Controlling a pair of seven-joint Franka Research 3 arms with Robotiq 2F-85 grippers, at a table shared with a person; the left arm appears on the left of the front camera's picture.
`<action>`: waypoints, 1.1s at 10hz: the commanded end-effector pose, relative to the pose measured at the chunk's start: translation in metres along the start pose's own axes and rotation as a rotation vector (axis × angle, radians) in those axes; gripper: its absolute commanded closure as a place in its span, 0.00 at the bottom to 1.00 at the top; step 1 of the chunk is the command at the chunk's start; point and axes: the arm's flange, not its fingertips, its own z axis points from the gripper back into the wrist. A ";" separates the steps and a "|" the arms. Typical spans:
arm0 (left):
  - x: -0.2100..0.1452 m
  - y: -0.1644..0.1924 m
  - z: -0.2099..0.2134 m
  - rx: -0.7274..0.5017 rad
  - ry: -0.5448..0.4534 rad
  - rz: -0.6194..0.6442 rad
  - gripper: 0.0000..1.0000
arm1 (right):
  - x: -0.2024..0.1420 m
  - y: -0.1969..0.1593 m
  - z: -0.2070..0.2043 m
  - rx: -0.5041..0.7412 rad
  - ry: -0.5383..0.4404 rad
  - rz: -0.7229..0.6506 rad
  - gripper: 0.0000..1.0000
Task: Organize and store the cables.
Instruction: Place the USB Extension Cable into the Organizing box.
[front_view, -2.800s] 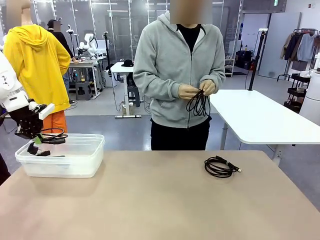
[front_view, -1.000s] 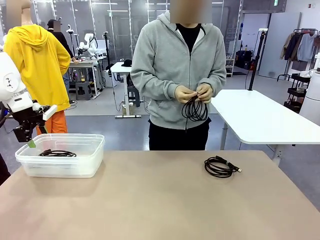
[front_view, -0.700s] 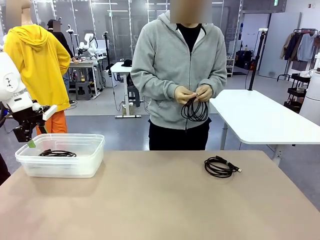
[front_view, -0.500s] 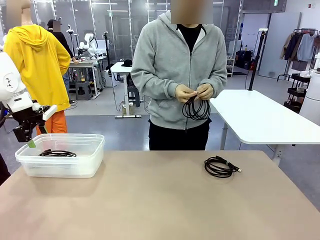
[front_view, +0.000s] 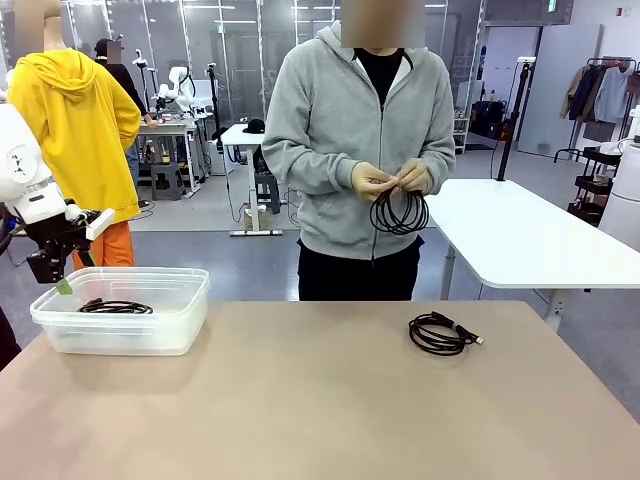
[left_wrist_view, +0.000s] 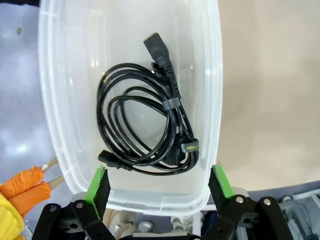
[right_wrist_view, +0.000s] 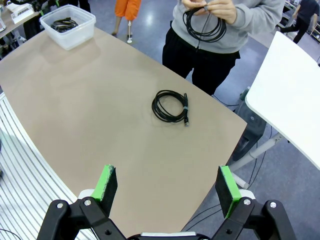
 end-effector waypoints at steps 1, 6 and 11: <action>0.015 -0.011 0.054 0.051 -0.045 0.034 0.00 | -0.001 0.000 0.000 0.001 -0.001 -0.002 0.00; 0.064 -0.091 0.124 0.105 -0.189 0.312 0.00 | -0.001 0.000 0.000 0.001 -0.001 -0.002 0.00; 0.055 -0.169 0.172 0.160 -0.221 0.713 0.00 | -0.001 0.000 0.000 0.001 -0.001 -0.002 0.00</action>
